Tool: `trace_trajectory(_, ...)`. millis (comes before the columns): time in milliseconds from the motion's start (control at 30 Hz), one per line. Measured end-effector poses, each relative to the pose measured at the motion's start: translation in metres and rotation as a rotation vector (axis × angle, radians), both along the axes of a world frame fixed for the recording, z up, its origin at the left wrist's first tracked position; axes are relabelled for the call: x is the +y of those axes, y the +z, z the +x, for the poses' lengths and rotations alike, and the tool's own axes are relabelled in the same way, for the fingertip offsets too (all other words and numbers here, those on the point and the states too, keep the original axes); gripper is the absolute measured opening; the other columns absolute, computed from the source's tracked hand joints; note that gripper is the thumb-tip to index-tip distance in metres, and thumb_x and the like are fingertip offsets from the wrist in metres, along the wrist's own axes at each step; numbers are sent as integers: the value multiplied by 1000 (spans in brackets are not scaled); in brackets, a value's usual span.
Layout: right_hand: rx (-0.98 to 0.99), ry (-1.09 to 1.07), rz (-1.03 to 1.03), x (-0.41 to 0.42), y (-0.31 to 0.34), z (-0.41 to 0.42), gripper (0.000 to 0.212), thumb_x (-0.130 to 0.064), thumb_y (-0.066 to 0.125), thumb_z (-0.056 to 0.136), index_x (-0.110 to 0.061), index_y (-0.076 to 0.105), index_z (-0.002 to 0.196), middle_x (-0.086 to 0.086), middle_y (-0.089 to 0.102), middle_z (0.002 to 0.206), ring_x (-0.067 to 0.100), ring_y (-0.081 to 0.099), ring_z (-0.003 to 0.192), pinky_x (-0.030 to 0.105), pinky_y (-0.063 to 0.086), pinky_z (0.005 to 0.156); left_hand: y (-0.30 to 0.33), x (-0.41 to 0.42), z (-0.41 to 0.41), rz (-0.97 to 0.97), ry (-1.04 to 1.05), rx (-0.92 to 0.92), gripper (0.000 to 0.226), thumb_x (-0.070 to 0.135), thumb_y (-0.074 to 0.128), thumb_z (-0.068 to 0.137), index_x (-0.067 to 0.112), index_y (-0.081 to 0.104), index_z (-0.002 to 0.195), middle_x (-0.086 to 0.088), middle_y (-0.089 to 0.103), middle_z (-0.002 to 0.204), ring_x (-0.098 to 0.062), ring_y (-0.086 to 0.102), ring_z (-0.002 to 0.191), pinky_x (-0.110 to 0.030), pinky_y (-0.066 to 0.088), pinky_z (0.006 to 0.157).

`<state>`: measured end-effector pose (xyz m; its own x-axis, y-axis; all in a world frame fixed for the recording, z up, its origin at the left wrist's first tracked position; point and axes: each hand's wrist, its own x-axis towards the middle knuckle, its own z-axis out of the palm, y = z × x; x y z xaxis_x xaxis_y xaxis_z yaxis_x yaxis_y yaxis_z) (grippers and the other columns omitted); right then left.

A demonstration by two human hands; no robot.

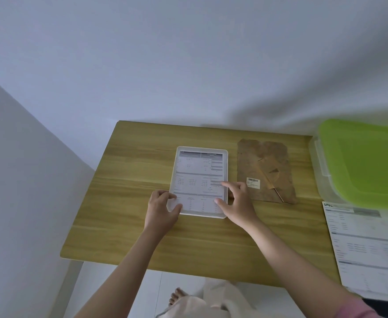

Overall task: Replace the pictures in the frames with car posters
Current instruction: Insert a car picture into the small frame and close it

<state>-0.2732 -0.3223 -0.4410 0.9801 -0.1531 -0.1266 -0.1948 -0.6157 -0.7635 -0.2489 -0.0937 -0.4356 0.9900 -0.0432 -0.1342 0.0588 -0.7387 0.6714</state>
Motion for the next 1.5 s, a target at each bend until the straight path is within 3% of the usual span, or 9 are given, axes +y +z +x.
trace_trajectory(167, -13, -117, 53, -2, 12, -27, 45, -33, 66, 85, -26, 51, 126, -1, 39, 121, 14, 52, 101, 17, 42, 78, 10, -11, -10, -56, 25, -86, 34, 23, 69, 80, 14, 60, 111, -4, 49, 115, -20, 48, 109, -26, 40, 88)
trace_trajectory(367, -42, -275, 35, -31, 20, -74, 37, -25, 65, 86, -23, 56, 121, -3, 47, 118, 12, 54, 103, 7, 37, 73, 25, -65, -29, -204, -95, -112, 30, 20, 67, 82, 11, 59, 110, -2, 50, 112, -14, 49, 101, -25, 42, 83)
trace_trajectory(700, 34, -364, -69, -120, 23, -55, 46, -25, 63, 87, -16, 49, 129, 7, 47, 128, 21, 51, 117, 32, 43, 98, 27, -161, -26, -166, -189, 43, 41, 30, 66, 82, 14, 55, 118, -2, 57, 113, -15, 54, 106, -26, 44, 90)
trace_trajectory(933, 130, -305, -99, -146, 15, -25, 54, -28, 60, 88, -16, 40, 137, 10, 42, 134, 24, 41, 126, 31, 35, 101, 25, -202, -16, -48, -144, 170, 56, 33, 62, 84, 13, 42, 133, -7, 44, 133, -20, 47, 119, -27, 38, 94)
trace_trajectory(1033, 138, -329, -52, -147, 14, -14, 52, -28, 60, 88, -18, 42, 135, 10, 44, 130, 25, 44, 123, 30, 38, 95, 25, -214, -15, -15, -124, 181, 58, 34, 62, 83, 16, 41, 134, -7, 43, 133, -23, 45, 121, -32, 39, 98)
trace_trajectory(1167, 152, -435, 14, -153, 14, -5, 50, -33, 65, 83, -22, 49, 129, 10, 48, 123, 26, 50, 114, 33, 45, 90, 26, -216, -7, -89, -2, 215, 55, 34, 67, 77, 21, 47, 127, -7, 52, 121, -20, 52, 108, -31, 46, 90)
trace_trajectory(1300, 153, -491, 133, -166, 16, -3, 46, -33, 71, 77, -28, 54, 120, 5, 50, 118, 19, 55, 98, 25, 46, 71, 28, -213, -4, -161, 22, 206, 48, 22, 72, 73, 21, 56, 119, -1, 61, 114, -17, 57, 104, -40, 51, 90)
trace_trajectory(1400, 135, -502, 132, -167, 19, -9, 41, -34, 75, 73, -33, 57, 109, 1, 45, 111, 20, 56, 98, 31, 51, 79, 32, -209, -5, -213, 6, 166, 44, 14, 74, 74, 21, 60, 115, 2, 60, 114, -15, 56, 100, -31, 49, 88)
trace_trajectory(1500, 103, -518, 264, -157, 23, -14, 42, -29, 79, 68, -33, 57, 104, 4, 52, 114, 13, 59, 91, 22, 50, 64, 36, -196, -6, -253, -10, 144, 45, 10, 74, 74, 21, 61, 115, 4, 59, 111, -12, 54, 98, -18, 44, 79)
